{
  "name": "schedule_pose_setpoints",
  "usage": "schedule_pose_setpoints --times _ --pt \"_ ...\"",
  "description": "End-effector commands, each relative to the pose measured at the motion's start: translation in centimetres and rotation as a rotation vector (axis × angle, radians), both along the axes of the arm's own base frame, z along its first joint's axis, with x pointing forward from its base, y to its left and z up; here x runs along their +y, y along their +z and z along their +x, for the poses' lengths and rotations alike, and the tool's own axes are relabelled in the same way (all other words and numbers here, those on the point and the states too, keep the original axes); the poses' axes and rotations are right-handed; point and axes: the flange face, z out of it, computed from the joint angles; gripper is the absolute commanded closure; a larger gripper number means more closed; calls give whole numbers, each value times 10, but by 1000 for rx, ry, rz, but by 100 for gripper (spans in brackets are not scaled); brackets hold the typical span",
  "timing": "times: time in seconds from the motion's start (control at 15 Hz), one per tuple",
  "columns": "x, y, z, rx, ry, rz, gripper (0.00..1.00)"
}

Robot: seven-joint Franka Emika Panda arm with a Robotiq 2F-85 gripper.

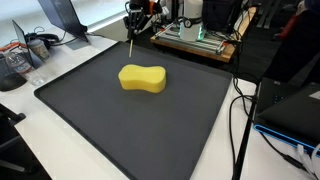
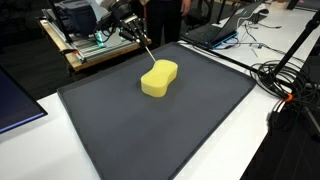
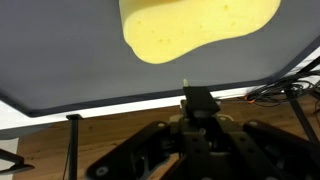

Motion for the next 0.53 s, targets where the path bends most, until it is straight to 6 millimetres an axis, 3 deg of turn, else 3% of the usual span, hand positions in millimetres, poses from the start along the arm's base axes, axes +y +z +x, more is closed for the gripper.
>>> schedule_pose_setpoints --times 0.0,0.47 --pt "35 18 -20 -12 -18 -92 97" --pt "126 48 -35 51 -16 -319 97"
